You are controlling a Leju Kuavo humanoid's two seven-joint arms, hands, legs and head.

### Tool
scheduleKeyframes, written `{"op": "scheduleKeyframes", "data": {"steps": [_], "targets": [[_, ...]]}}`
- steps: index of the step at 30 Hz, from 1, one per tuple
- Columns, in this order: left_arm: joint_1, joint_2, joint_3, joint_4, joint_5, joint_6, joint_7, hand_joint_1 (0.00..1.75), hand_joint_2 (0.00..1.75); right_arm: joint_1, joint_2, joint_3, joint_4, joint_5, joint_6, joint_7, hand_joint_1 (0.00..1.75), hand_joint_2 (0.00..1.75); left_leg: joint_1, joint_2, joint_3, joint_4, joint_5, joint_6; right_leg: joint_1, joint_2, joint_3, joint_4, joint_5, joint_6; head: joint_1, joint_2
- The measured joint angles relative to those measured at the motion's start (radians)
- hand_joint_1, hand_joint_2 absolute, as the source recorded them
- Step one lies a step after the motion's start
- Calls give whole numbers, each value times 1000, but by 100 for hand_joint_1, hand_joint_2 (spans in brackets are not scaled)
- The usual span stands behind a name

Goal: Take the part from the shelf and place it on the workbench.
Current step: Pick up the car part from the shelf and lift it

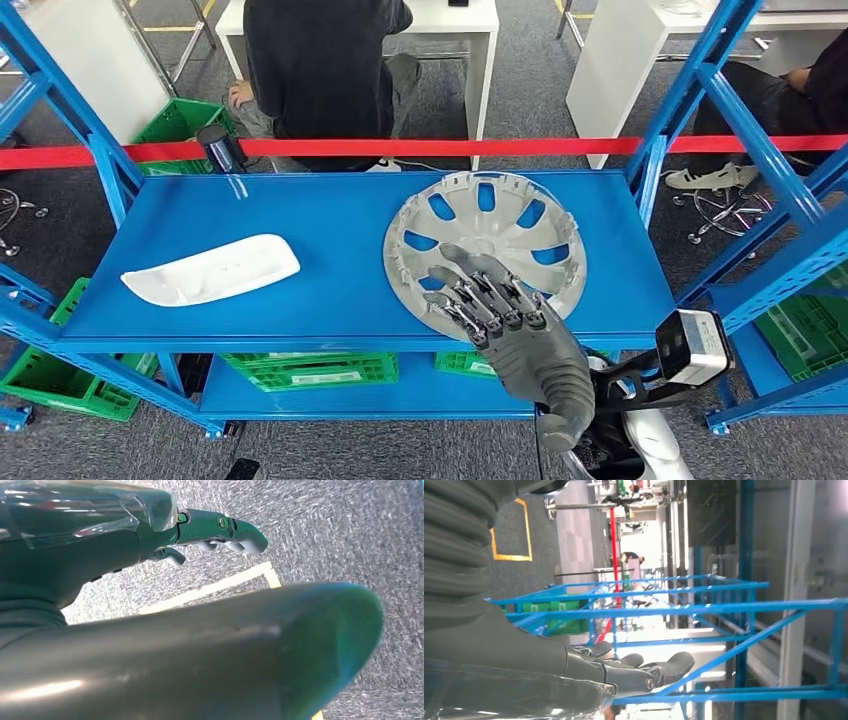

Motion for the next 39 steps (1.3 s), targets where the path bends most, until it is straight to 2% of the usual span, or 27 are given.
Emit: {"op": "scheduleKeyframes", "data": {"steps": [1,2,3,5,6,8,12,13,15,16,17,18,19,20,22,23,25,27,29,31,32,33,34,35,36,37,39], "targets": [[0,-2,-1,2,1,-5,2,0,0,3,-1,-1,3,-1,-2,2,0,175,0,-2,0,1,-2,0,-2,0,-36,59,-14,2,0,0],[0,-5,-1,4,4,-9,3,0,0,6,-3,-1,6,-1,-6,5,0,175,0,-3,1,2,-4,-1,-5,0,-57,88,-15,9,0,0],[0,-7,-1,6,7,-11,4,0,0,7,-4,-1,9,0,-11,8,0,175,1,-5,3,4,-8,-3,-8,0,-59,76,1,19,0,0],[0,-15,-2,11,13,-13,0,0,0,8,-8,-2,15,12,-31,16,0,175,2,-8,7,15,-20,-13,-17,-2,-8,-49,62,43,0,0],[-1,-18,-2,14,15,-13,-3,0,0,8,-10,-3,19,24,-45,19,0,175,1,-9,6,25,-29,-19,-19,-2,21,-111,86,47,0,0],[-3,-24,-2,22,19,-16,-8,0,0,11,-14,-7,29,57,-83,25,0,175,-1,-10,1,41,-42,-30,-18,-1,49,-168,103,39,-1,0],[-4,-36,-2,37,33,-25,-15,0,0,14,-30,-21,69,145,-173,41,0,175,7,-8,-11,68,-66,-43,-19,4,52,-168,101,14,-2,0],[-4,-38,-2,40,36,-26,-18,0,0,12,-35,-23,83,181,-201,46,0,175,9,-7,-29,106,-87,-49,-21,4,54,-168,101,11,-2,0],[-3,-43,-2,47,43,-30,-23,0,0,6,-49,-25,119,277,-273,62,0,175,11,-6,-95,236,-146,-58,-20,4,55,-168,99,7,-2,0],[-2,-46,-2,51,48,-32,-23,0,0,2,-58,-27,139,327,-308,71,0,175,12,-6,-131,300,-167,-60,-19,4,55,-168,98,6,-2,0],[0,-49,-2,54,50,-34,-23,0,0,-2,-68,-29,159,372,-335,79,0,175,12,-6,-155,336,-170,-59,-18,4,56,-168,98,5,-2,0],[1,-52,-2,56,52,-35,-22,0,0,-7,-77,-31,175,407,-355,86,0,175,11,-6,-159,332,-153,-57,-16,5,57,-168,97,4,-2,0],[2,-54,-2,58,53,-36,-22,0,0,-13,-86,-32,190,434,-368,92,0,175,11,-6,-142,286,-119,-51,-15,6,59,-168,97,4,-2,0],[1,-56,-2,59,53,-38,-20,0,0,-21,-92,-34,201,453,-376,97,0,175,9,-6,-110,214,-78,-43,-13,7,61,-169,96,4,-2,0],[-1,-57,-2,63,55,-43,-16,0,0,-39,-103,-34,221,487,-389,111,0,175,3,-4,-53,93,-33,-25,-11,10,63,-170,96,6,-2,0],[-3,-58,-2,64,57,-46,-13,0,0,-50,-108,-32,232,509,-396,120,0,175,-1,-3,-41,66,-29,-19,-11,10,63,-170,96,9,-2,0],[-4,-60,-2,66,63,-51,-5,0,0,-74,-118,-26,254,552,-410,135,0,175,-8,-3,-37,54,-31,-11,-11,10,63,-175,98,19,-2,0],[-6,-64,-2,67,67,-55,4,0,0,-100,-129,-19,269,583,-417,142,0,175,-4,-2,-23,34,-18,-4,-10,6,57,-165,93,26,-1,0],[-10,-70,-2,67,69,-59,15,0,0,-128,-142,-10,282,604,-421,146,0,175,0,0,-11,15,-6,2,-9,3,16,-81,55,20,0,0],[-13,-74,-2,68,70,-61,26,0,0,-145,-153,1,294,620,-424,148,0,175,-2,-1,-11,14,-4,4,-8,3,-51,55,2,14,1,0],[-13,-76,-2,69,70,-61,30,0,0,-148,-156,7,298,625,-425,148,0,175,-3,-3,-11,14,-4,4,-9,3,-74,101,-11,17,1,0],[-13,-78,-2,70,70,-61,32,0,0,-151,-159,12,301,628,-426,148,0,175,-2,-4,-11,15,-5,3,-10,3,-77,105,-6,25,1,0],[-13,-79,-2,71,70,-61,34,0,0,-154,-161,17,304,629,-427,148,0,175,-2,-6,-10,17,-6,1,-11,2,-59,66,14,35,1,0],[-13,-81,-2,72,70,-61,34,0,0,-159,-162,21,306,630,-427,148,0,175,-1,-7,-10,21,-10,-2,-14,0,-23,-7,44,45,1,0],[-13,-82,-2,72,70,-61,35,0,0,-165,-164,24,308,631,-427,148,0,175,-2,-8,-12,28,-14,-8,-14,-1,13,-80,70,50,1,0],[-13,-82,-2,73,70,-61,35,0,0,-170,-165,28,310,632,-427,148,0,175,-4,-9,-15,36,-20,-14,-15,-2,41,-135,89,48,0,0],[-13,-82,-2,74,71,-61,35,0,0,-175,-166,34,313,635,-427,148,0,175,-7,-10,-20,47,-27,-22,-11,-1,58,-170,97,35,0,0]]}}
